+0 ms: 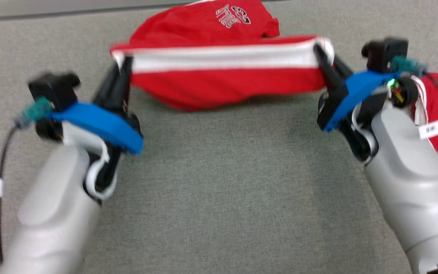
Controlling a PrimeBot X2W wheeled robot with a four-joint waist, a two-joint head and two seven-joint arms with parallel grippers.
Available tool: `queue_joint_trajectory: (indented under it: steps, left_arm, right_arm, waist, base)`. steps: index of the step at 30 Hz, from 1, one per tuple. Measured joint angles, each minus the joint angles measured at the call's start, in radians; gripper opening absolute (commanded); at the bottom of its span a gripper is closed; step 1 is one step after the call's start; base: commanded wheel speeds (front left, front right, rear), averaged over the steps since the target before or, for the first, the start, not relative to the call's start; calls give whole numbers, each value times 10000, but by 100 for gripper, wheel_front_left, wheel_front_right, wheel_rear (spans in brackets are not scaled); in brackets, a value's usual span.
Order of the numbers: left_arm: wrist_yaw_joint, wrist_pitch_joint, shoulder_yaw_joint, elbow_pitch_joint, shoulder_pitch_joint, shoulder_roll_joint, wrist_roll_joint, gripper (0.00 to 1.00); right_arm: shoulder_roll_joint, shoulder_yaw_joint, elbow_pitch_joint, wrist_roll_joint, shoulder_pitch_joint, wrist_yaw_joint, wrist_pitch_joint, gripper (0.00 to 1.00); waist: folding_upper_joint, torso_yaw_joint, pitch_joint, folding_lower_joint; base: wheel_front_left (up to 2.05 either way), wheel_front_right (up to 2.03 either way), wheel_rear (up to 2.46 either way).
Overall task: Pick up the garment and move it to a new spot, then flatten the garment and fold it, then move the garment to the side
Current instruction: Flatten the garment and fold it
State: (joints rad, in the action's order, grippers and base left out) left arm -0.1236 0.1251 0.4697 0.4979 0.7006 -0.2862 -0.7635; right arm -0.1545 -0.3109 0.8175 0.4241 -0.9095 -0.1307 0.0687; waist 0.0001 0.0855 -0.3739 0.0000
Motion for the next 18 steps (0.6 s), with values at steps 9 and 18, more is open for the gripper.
queue_joint_trajectory:
  steps: [9,18]
  left_arm:
    - [10,-734,472,-1360,-3305,-293,-1335,0]
    - [1657,-1649,562,-5361,-7176,-1398,-1960,0]
  right_arm:
    - [-1034,-428,-2023,880,2614,0,-792,0]
    - [-1166,1164,-6065,828,6425,0,-3367,0]
  waist:
    - [0,-186,1095,-2]
    - [0,-141,1774,-3]
  base:
    - [0,0,0]
    - [0,0,0]
